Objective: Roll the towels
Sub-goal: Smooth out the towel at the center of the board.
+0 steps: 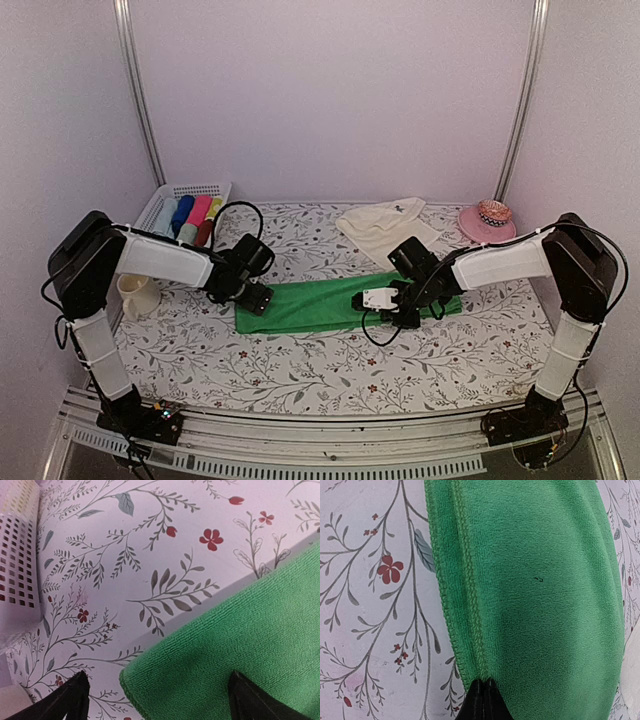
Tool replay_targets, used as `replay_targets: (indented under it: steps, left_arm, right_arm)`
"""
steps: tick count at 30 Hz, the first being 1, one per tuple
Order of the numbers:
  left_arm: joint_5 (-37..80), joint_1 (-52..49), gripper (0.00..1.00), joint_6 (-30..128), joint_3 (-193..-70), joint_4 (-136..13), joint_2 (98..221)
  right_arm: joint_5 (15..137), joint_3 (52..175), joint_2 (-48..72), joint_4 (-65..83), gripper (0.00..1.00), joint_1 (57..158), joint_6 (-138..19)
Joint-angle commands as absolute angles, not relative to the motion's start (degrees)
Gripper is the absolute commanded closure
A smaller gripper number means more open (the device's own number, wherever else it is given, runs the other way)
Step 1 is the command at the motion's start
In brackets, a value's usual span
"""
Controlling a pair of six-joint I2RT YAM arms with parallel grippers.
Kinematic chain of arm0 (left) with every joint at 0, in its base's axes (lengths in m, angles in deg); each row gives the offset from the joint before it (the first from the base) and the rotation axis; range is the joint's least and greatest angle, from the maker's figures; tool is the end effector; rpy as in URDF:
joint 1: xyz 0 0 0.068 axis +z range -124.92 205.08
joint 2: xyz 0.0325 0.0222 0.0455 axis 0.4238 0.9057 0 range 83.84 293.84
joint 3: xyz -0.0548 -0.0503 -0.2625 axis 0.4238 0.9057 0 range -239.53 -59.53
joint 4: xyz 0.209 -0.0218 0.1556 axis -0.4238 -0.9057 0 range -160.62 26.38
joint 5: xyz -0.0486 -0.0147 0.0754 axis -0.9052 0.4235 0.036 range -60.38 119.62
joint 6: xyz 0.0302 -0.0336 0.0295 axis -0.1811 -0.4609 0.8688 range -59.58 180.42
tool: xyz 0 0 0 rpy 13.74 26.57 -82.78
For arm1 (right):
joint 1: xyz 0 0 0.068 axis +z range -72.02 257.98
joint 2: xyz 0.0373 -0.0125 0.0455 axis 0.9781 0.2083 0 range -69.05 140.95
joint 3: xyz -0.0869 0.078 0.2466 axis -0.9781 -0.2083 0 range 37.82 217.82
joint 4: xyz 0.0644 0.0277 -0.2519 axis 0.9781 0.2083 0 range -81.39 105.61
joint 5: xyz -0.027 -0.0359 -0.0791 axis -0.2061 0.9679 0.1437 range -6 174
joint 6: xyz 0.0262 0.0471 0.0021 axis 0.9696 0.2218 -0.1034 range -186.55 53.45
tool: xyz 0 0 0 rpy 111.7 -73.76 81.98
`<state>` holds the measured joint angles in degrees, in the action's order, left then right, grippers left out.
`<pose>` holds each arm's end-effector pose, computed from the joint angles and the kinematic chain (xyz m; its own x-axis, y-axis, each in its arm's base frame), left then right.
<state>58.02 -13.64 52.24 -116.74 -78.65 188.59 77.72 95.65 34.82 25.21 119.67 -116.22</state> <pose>0.2802 -0.2028 0.1351 -0.7394 0.4323 -0.5162 0.2768 0.8940 0.3524 0.2565 0.2337 0.1379 0.1034 -0.9227 -0.3715 -0.9577 0.0084 -0.2875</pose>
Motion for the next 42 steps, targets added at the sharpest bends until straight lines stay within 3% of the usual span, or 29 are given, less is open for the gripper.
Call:
replay_targets:
  steps: [1,17,25,29,34,42]
  left_arm:
    - [57.3,-13.3,0.03,52.2,-115.4,-79.8,190.6]
    - [58.0,-13.2,0.03,52.2,-115.6,-80.4,191.3]
    - [57.8,-13.2,0.03,52.2,-115.7,-80.3,191.4]
    - [57.8,-13.2,0.03,52.2,-115.7,-80.2,191.4]
    - [57.7,-13.2,0.03,52.3,-115.6,-80.2,191.4]
    - [57.6,-13.2,0.03,52.3,-115.7,-80.1,191.7]
  right_arm:
    - [77.1,96.8,32.4,27.1,0.98,120.0,-115.5]
    - [75.9,97.9,32.8,30.0,0.98,120.0,-116.1]
    - [78.5,97.9,32.8,27.7,0.76,120.0,-115.3]
    - [79.0,97.7,33.7,27.6,0.71,120.0,-115.5]
    - [79.8,98.0,34.8,27.2,0.72,120.1,-115.3]
    - [80.4,98.5,35.7,27.2,0.88,120.0,-114.7]
